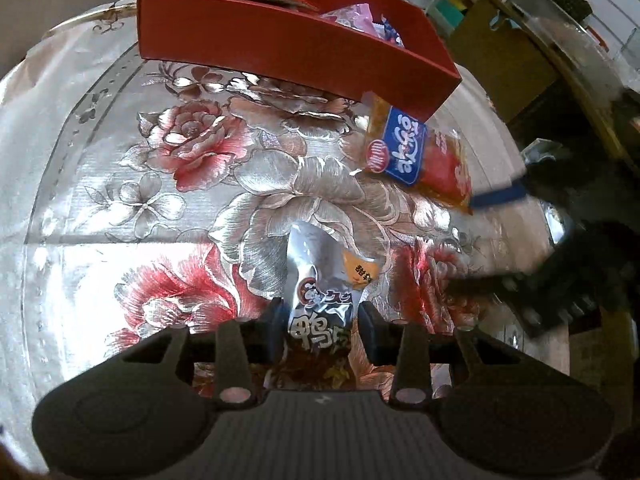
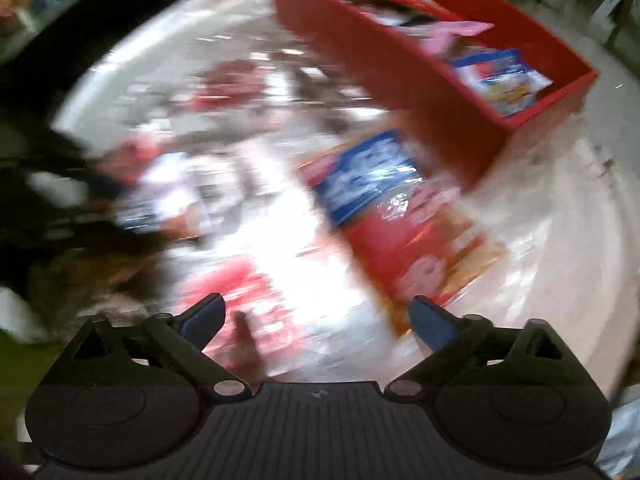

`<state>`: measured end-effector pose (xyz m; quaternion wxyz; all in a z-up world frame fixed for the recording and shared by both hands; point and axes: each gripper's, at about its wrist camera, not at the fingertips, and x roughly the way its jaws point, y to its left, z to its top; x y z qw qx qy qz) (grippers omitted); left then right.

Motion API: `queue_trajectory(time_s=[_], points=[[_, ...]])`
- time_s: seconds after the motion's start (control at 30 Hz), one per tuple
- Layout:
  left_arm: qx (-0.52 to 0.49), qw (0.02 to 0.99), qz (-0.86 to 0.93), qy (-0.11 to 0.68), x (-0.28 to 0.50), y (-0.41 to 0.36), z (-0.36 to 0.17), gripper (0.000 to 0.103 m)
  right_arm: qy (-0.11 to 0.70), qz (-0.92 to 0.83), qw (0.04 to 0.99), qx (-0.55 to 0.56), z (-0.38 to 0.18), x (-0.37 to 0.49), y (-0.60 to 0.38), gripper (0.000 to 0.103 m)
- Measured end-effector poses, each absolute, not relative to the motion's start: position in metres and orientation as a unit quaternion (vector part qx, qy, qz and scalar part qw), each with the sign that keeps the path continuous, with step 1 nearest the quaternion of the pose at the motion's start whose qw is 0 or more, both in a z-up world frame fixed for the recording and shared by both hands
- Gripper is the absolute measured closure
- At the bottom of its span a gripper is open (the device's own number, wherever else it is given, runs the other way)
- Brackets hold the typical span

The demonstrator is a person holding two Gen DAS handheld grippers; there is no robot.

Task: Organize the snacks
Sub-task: 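Grasp the silver duck-neck packet with left tool while right tool grasps blue-red tofu bag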

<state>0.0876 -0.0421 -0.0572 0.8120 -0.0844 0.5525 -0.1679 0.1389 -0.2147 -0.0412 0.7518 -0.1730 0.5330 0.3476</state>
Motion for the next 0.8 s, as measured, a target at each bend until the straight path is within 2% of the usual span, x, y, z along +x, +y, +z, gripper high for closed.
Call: queue_trajectory(time_s=[0.13, 0.23, 0.47, 0.53, 0.57, 0.6, 0.63, 0.8], points=[[-0.053, 0.812, -0.175, 0.554, 0.083, -0.051, -0.056, 0.068, 0.508, 0.322, 0.776, -0.192, -0.019, 0.132, -0.223, 0.007], [-0.051, 0.811, -0.176, 0.555, 0.083, -0.058, -0.058, 0.058, 0.483, 0.282, 0.805, -0.198, -0.012, 0.156, -0.219, 0.007], [-0.011, 0.822, -0.177, 0.54, 0.077, -0.076, -0.062, 0.05, 0.49, 0.311, 0.766, -0.277, -0.044, 0.183, -0.181, 0.006], [0.022, 0.826, -0.183, 0.533, 0.073, -0.084, -0.061, 0.05, 0.505, 0.299, 0.774, -0.236, -0.043, 0.184, -0.192, 0.007], [0.04, 0.827, -0.184, 0.53, 0.071, -0.087, -0.061, 0.054, 0.512, 0.289, 0.78, -0.211, -0.044, 0.184, -0.199, 0.008], [0.058, 0.829, -0.18, 0.526, 0.068, -0.089, -0.061, 0.064, 0.515, 0.281, 0.788, -0.188, -0.046, 0.182, -0.206, 0.008], [0.079, 0.831, -0.176, 0.521, 0.067, -0.09, -0.06, 0.068, 0.516, 0.276, 0.79, -0.184, -0.046, 0.178, -0.208, 0.008], [0.074, 0.832, -0.178, 0.521, 0.068, -0.085, -0.059, 0.07, 0.511, 0.235, 0.809, -0.173, -0.047, 0.158, -0.207, 0.015]])
